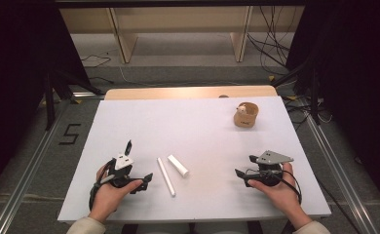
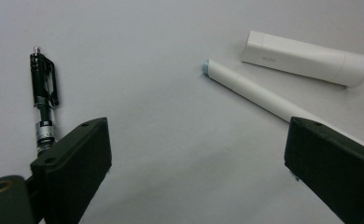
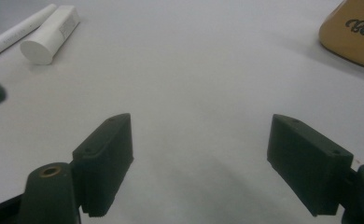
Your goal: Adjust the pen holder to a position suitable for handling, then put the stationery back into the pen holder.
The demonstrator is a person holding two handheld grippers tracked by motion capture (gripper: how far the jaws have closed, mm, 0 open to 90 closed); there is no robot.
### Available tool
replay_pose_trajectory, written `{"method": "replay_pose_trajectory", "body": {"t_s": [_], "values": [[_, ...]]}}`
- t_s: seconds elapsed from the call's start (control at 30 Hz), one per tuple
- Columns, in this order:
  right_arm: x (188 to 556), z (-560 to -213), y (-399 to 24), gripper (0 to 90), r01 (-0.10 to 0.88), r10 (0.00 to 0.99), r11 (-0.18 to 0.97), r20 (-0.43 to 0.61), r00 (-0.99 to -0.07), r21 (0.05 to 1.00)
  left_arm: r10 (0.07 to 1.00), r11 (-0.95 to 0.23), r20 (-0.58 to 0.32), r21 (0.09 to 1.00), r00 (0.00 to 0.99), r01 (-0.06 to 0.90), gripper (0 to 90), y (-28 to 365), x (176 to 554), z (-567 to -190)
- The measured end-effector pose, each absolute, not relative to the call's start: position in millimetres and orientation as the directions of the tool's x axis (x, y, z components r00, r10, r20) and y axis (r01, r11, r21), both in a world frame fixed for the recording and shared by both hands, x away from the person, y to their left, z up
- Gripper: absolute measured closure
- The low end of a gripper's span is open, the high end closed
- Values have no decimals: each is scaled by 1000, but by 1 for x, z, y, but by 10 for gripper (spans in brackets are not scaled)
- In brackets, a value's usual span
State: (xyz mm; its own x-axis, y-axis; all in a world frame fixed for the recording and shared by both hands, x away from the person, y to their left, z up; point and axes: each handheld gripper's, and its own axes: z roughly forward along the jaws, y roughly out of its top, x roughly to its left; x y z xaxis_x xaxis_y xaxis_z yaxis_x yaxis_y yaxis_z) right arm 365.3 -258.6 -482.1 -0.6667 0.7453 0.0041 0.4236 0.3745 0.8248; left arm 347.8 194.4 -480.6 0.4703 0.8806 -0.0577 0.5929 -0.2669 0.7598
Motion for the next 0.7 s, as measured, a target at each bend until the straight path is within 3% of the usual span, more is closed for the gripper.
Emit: {"method": "replay_pose_trajectory", "body": {"t_s": [0.7], "values": [[365,-482,-258,228,419,747,373,0,-665,828,887,-257,-58,762,458,594,86,196,348,-480]]}}
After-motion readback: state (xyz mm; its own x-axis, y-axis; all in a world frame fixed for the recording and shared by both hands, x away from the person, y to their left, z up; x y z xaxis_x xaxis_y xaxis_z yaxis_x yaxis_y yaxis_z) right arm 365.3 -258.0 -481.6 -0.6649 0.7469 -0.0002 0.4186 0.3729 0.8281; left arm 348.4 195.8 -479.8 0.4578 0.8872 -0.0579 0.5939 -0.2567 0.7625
